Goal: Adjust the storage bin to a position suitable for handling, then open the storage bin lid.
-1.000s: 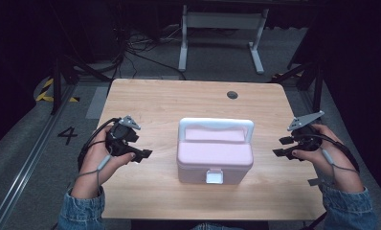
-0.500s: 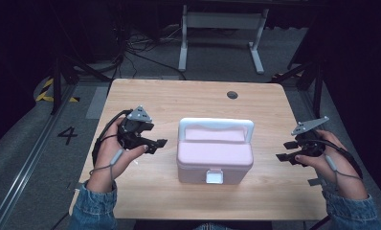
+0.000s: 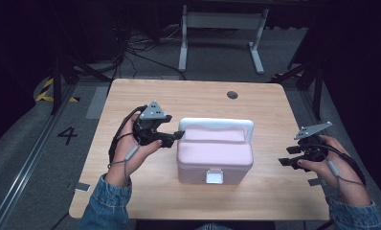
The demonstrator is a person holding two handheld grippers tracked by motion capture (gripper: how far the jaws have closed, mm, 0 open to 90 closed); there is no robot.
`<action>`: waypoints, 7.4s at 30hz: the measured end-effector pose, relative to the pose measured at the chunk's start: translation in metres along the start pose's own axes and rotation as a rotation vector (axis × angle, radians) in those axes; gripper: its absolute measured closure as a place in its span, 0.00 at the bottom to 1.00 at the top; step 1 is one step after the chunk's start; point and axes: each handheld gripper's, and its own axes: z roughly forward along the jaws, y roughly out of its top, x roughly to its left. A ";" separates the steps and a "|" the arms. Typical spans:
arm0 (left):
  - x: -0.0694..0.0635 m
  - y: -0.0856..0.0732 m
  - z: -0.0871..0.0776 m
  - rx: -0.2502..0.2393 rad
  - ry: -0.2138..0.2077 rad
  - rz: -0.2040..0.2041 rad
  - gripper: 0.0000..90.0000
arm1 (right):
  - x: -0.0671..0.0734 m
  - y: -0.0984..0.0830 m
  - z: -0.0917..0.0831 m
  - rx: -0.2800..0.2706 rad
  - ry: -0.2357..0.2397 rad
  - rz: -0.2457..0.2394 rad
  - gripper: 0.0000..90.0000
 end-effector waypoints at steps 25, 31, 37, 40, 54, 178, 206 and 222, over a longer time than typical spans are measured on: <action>-0.019 0.002 0.038 -0.112 0.037 -0.003 0.78 | 0.001 -0.007 0.000 0.001 -0.002 0.010 0.47; -0.021 0.005 0.036 -0.130 0.033 -0.005 0.78 | 0.000 -0.006 0.000 -0.009 -0.013 0.006 0.47; -0.015 0.008 0.035 -0.161 0.019 -0.015 0.78 | 0.002 -0.003 -0.001 -0.036 -0.003 -0.009 0.50; -0.014 0.009 0.034 -0.171 0.013 -0.025 0.78 | 0.004 -0.002 -0.001 -0.057 0.003 -0.017 0.51; 0.000 0.023 0.034 -0.220 0.017 -0.044 0.78 | 0.042 0.021 -0.020 -0.276 0.197 -0.111 0.66; 0.004 0.025 0.031 -0.274 0.138 -0.008 0.67 | 0.039 0.079 -0.021 -0.805 0.079 -0.100 0.98; 0.029 0.047 0.045 -0.185 0.166 0.016 0.73 | -0.007 0.012 -0.062 -0.750 -0.127 0.150 0.73; 0.055 0.055 0.067 -0.150 0.189 -0.039 0.71 | -0.014 0.011 -0.053 -0.729 -0.111 0.171 0.70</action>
